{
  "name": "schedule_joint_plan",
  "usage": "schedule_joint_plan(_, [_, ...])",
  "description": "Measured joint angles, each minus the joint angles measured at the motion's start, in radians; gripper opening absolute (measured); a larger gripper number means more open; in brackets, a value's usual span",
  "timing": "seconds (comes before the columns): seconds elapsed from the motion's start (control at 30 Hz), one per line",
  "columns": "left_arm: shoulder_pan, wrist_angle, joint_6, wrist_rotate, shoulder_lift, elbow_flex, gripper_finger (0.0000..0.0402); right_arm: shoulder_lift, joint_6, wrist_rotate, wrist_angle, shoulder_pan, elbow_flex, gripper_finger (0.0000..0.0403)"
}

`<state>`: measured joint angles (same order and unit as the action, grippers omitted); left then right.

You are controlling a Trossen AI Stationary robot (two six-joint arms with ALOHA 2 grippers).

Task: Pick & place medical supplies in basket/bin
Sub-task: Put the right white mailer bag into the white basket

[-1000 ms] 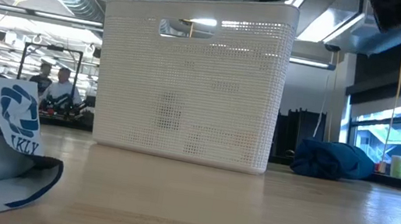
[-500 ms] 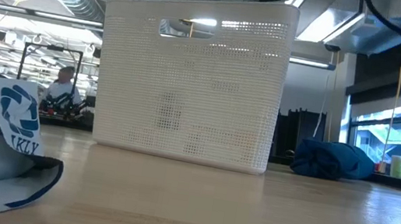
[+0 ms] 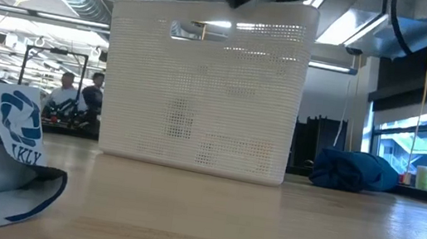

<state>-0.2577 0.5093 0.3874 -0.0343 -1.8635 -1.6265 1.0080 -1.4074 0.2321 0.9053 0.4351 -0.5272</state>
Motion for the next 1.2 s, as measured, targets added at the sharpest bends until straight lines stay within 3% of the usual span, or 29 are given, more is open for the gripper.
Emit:
schedule_joint_plan(0.33, [0.0,-0.047,0.047,0.0,0.0,0.065,0.0003,-0.005,0.011,0.016,-0.248,0.0,0.107,0.0268])
schedule_joint_plan(0.57, [0.0,-0.05,0.047,0.0,0.0,0.065,0.0002,-0.006,0.13,0.008,-0.355,0.0,0.167,0.0269])
schedule_joint_plan(0.87, [0.0,-0.05,0.045,-0.016,0.0,0.065,0.0003,0.011,0.075,-0.2,-0.428,0.001,0.173,0.0269])
schedule_joint_plan(1.1, [0.0,-0.05,0.045,-0.018,0.0,0.065,0.0002,0.031,0.047,-0.194,-0.546,-0.002,0.216,0.0267])
schedule_joint_plan(1.2, [0.0,-0.05,0.045,-0.018,0.0,0.065,0.0002,0.032,0.051,-0.2,-0.571,-0.002,0.224,0.0249])
